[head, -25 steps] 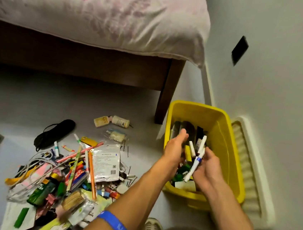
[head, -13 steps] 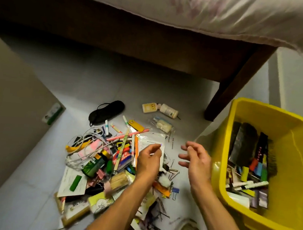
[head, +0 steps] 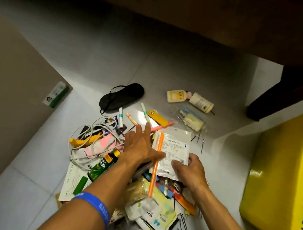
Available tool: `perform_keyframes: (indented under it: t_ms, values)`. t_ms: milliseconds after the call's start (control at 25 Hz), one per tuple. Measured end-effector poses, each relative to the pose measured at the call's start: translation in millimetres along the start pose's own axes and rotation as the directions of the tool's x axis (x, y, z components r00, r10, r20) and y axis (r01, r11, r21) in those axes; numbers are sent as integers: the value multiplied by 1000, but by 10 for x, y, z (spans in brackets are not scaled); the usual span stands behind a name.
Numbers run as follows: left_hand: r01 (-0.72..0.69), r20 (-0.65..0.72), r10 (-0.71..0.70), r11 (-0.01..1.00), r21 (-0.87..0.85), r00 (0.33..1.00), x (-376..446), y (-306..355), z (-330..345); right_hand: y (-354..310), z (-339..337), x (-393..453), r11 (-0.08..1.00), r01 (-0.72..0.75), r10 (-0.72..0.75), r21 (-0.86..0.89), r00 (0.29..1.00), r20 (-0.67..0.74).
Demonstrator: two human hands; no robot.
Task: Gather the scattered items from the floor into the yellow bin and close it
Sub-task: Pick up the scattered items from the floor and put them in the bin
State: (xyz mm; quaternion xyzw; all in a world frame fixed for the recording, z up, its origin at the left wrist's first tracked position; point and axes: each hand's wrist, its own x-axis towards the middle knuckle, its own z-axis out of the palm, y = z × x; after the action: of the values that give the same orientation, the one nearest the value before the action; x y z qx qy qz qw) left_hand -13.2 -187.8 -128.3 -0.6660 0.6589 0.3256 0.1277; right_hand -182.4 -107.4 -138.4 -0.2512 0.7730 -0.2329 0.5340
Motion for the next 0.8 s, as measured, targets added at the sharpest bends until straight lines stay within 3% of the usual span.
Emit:
perform_keyframes:
  t_ms: [120,200,360,440,560,800]
  values:
    - [-22,-7,22,1000,18,1000,-64,86,92,71,99,-66,999,46,-46,0,999,15]
    - [-37,-28,37,999,12,999,-139,106,107,94,131,-115,993,42,-49,109,997,63]
    - [-162,-50,155,960,-228,987,-355,168,104,71,88,-192,933,-55,-15,355,981,192]
    - [-208,-123,174,900,-383,977,-476,222,79,67,75,-245,901,-72,-29,428,974,225]
    - [-188,-199,87,797,-574,976,-592,277,-76,49,-45,-356,866,-75,-56,495,968,243]
    - [-229,-275,14,594,-771,961,-897,222,-476,-102,-531,-785,840,-10,-157,542,952,261]
